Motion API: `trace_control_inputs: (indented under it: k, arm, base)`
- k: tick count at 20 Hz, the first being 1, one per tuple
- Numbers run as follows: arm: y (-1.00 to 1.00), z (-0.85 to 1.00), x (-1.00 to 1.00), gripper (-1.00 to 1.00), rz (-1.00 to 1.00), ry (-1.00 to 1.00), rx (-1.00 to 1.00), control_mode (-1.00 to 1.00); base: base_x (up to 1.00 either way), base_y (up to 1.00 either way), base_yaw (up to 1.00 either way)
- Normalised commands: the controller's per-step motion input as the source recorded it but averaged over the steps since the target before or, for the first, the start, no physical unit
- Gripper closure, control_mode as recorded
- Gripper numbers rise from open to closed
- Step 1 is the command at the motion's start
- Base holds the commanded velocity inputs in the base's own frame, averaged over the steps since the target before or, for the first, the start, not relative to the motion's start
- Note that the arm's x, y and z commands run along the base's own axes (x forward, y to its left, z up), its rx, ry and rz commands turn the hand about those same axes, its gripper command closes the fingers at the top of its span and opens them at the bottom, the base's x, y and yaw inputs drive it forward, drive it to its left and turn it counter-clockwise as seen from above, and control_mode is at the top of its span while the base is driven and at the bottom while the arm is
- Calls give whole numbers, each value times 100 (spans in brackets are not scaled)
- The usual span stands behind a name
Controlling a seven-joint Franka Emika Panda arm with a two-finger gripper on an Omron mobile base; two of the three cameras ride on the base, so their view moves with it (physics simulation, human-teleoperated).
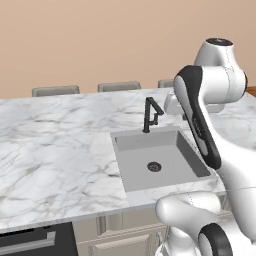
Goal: Pick up the bar soap and dish brush from the sink, and place them back in the cabinet, and close the cabinet doors.
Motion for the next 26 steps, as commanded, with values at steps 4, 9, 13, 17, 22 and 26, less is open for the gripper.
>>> trace_control_inputs:
  k: [4, 9, 13, 17, 22, 26]
  arm:
    - [-2, 41, -15, 100, 0, 0, 0, -100]
    - [-1, 6, 0, 100, 0, 0, 0, -100]
    - [-3, 1, -8, 100, 0, 0, 0, 100]
    - [0, 0, 0, 100, 0, 0, 0, 100]
    - [0, 0, 0, 100, 0, 0, 0, 100]
    - [0, 0, 0, 100, 0, 0, 0, 100]
  base:
    - [0, 0, 0]
    - [0, 0, 0]
    - [-6, 0, 0]
    - [-50, 0, 9]
    - [-60, 0, 28]
    - [-16, 6, 52]
